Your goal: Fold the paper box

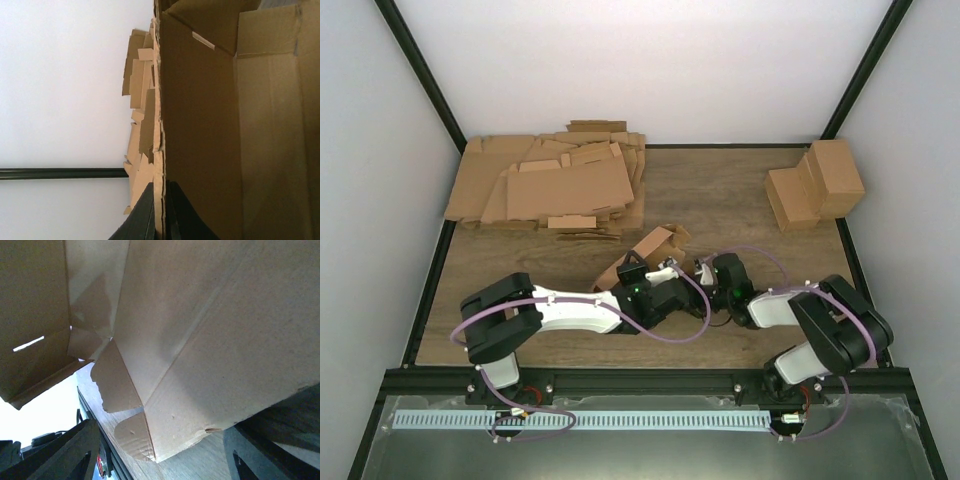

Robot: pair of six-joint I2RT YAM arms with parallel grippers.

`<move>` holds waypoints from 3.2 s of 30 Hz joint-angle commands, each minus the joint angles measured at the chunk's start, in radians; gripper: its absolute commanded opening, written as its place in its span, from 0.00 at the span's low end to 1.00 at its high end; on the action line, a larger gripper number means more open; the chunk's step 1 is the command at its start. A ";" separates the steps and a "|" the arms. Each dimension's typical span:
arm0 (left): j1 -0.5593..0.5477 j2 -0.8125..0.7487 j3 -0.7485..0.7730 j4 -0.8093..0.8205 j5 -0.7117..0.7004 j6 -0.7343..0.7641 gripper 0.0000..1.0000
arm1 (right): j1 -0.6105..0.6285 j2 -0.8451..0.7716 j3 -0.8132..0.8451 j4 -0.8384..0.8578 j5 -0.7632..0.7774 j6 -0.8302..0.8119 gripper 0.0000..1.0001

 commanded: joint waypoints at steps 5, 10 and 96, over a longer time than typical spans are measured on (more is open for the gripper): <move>0.039 0.004 -0.005 0.084 0.062 0.045 0.04 | 0.009 0.119 0.046 -0.040 0.068 -0.056 0.71; 0.067 0.001 0.011 0.096 0.093 0.054 0.04 | 0.009 0.160 0.049 0.005 0.060 -0.057 0.70; 0.198 0.079 0.066 0.038 0.180 -0.001 0.04 | -0.081 0.135 0.147 -0.099 0.085 -0.369 0.65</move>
